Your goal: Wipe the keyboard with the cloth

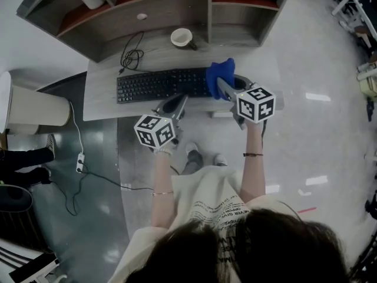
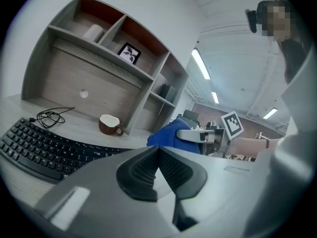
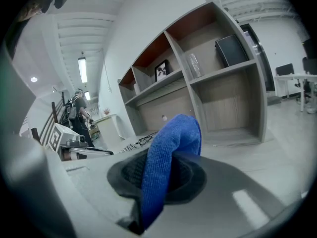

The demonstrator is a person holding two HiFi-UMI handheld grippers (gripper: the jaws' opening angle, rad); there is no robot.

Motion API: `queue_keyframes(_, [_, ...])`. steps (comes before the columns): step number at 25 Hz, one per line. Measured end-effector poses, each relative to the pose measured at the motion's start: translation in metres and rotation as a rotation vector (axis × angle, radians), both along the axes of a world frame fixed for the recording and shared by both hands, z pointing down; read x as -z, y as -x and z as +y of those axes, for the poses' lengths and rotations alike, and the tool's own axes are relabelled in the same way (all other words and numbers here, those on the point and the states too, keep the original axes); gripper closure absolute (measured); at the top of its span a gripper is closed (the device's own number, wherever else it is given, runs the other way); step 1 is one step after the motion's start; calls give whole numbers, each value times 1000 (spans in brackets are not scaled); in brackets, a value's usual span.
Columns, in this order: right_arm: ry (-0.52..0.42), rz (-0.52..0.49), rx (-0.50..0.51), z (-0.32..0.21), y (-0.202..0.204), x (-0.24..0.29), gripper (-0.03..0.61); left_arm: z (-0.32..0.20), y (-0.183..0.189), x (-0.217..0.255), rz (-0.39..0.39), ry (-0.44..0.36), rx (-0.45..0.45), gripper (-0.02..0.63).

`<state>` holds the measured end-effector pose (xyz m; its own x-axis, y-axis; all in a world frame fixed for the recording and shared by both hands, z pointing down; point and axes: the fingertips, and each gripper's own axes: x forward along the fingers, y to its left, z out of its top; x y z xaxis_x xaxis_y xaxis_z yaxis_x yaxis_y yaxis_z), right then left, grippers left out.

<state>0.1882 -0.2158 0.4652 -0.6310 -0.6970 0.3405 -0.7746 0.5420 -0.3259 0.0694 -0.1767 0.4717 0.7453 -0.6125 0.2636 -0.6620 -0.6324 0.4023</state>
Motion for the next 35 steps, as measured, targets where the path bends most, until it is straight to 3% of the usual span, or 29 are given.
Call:
queue_keyframes(19, [78, 65, -263, -6, -5, -36, 518, -19, 3, -40, 17, 85, -258, 617])
queue_keyframes(30, [117, 92, -286, -11, -10, -50, 518, -23, 13, -45, 17, 106, -248, 617])
queue_keyframes(35, [127, 111, -224, -20, 1, -52, 520, -35, 20, -40, 28, 106, -195, 617])
